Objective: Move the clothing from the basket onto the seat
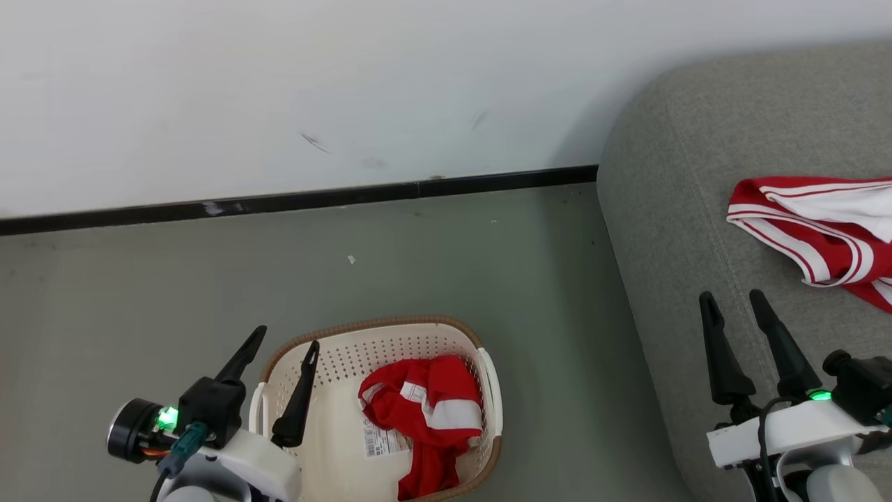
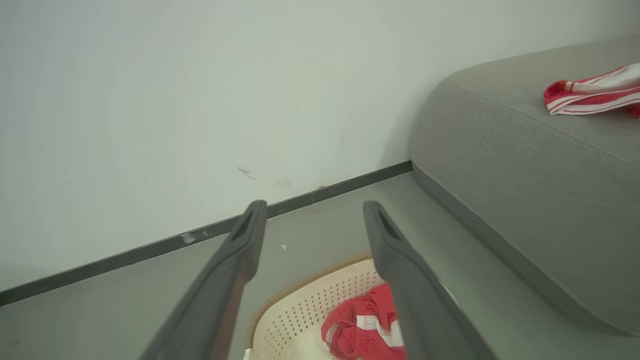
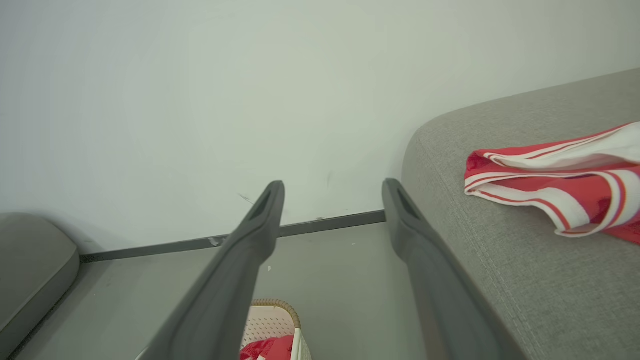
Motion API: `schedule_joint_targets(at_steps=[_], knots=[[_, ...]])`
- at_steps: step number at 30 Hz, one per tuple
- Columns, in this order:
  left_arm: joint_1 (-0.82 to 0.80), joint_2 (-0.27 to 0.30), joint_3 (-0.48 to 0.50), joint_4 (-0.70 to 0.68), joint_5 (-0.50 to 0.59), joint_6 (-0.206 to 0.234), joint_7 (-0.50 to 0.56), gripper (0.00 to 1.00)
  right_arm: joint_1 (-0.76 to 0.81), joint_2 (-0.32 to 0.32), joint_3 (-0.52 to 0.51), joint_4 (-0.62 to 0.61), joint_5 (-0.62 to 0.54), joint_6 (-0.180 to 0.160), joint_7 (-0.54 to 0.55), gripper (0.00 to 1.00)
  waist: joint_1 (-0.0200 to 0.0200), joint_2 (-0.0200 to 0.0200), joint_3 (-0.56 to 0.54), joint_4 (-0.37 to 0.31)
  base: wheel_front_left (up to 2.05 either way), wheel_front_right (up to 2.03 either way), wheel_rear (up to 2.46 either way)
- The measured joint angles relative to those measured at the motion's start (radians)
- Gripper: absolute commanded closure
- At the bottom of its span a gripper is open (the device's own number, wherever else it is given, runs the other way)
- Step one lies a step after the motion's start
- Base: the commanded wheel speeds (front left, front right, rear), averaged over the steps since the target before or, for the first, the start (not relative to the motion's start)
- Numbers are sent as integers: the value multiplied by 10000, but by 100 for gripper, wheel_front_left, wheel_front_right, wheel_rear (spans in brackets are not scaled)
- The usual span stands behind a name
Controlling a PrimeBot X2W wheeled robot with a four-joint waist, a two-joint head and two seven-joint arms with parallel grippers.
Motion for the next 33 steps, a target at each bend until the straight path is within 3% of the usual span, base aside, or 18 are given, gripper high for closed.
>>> schedule_joint_targets(at_steps=[17, 33], knots=[[-1795, -203, -1193, 1381, 874, -648, 548, 0, -718, 0, -449, -1177, 2, 0, -2, 0, 0, 0, 1911, -476, 0, 0, 0], [-3268, -190, -1707, 2727, 1703, -905, 709, 0, -2000, -2, -616, -1799, 111, 0, -2, 0, 0, 0, 3794, -976, 0, 0, 0]])
